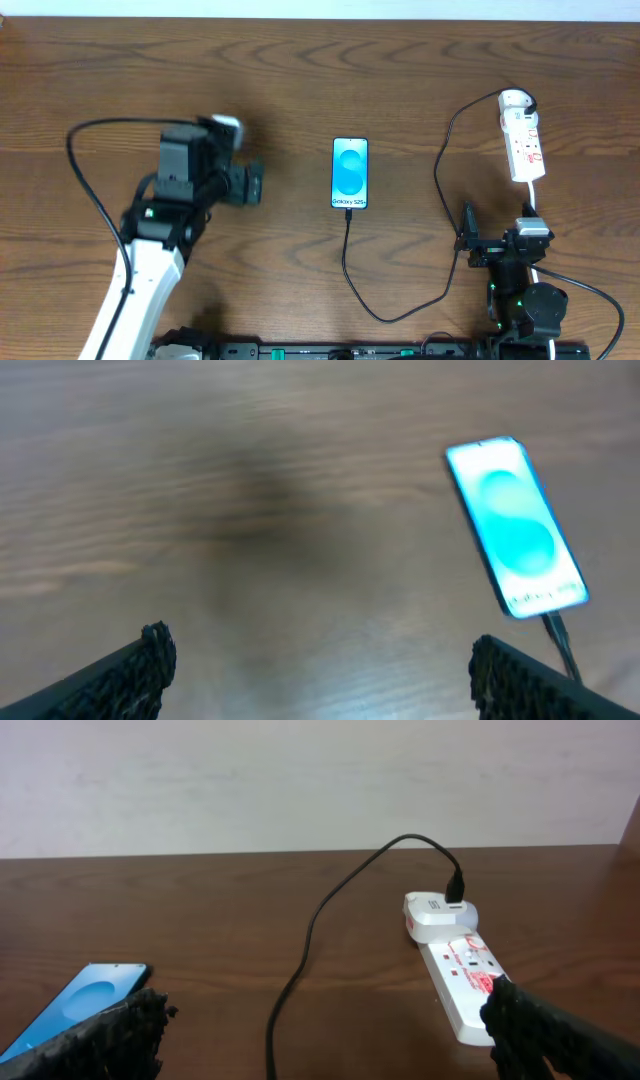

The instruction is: Plug charger to phone and switch on socket

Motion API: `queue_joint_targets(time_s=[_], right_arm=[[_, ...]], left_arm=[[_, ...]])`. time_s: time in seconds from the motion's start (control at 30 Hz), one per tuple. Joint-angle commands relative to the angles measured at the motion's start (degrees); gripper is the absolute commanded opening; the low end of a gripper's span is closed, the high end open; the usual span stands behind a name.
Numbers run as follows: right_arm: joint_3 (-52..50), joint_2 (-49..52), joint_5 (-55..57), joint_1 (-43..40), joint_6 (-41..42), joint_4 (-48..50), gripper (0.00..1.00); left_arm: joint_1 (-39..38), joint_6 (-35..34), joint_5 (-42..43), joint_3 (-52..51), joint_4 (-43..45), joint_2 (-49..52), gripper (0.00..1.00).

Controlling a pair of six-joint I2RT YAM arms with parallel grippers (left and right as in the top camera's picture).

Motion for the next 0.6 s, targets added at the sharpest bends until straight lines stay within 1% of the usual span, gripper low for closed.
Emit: queue_joint_targets(time_s=[0.0, 0.07, 0.1, 0.2, 0.27, 0.3, 0.57], right_arm=[[-0.1, -0.3, 0.4, 0.4, 0.4, -0.3, 0.99], [-0.1, -0.4, 0.4, 0.4, 0.3, -0.3, 0.99], [-0.1, -0.3, 0.4, 0.4, 0.4, -0.3, 0.99], [-0.1, -0.4, 0.4, 0.4, 0.3, -0.3, 0.99], [-0.1, -0.4, 0.4, 0.4, 0.4, -0.3, 0.99], [-0.1, -0.4, 0.4, 0.4, 0.3, -0.3, 0.99], [-0.1, -0.4, 0.4, 0.4, 0.3, -0.3, 0.99]], left_arm=[[1.6, 9.2, 7.8, -4.4, 2.7, -4.7, 0.95], [2.4, 7.0, 6.6, -6.5, 3.6, -7.0, 0.95], [2.8, 4.4, 4.5, -7.4, 4.2, -8.1, 0.95], [3.6, -7.4, -5.5, -10.6, 6.3, -11.6, 0.95], [3.7, -12.6, -10.4, -13.5, 8.5, -14.2, 0.95], [3.7, -13.5, -11.2, -14.8, 9.7, -15.3, 0.95], [3.7, -13.6, -11.1, -28.5, 20.2, -27.0, 0.95]])
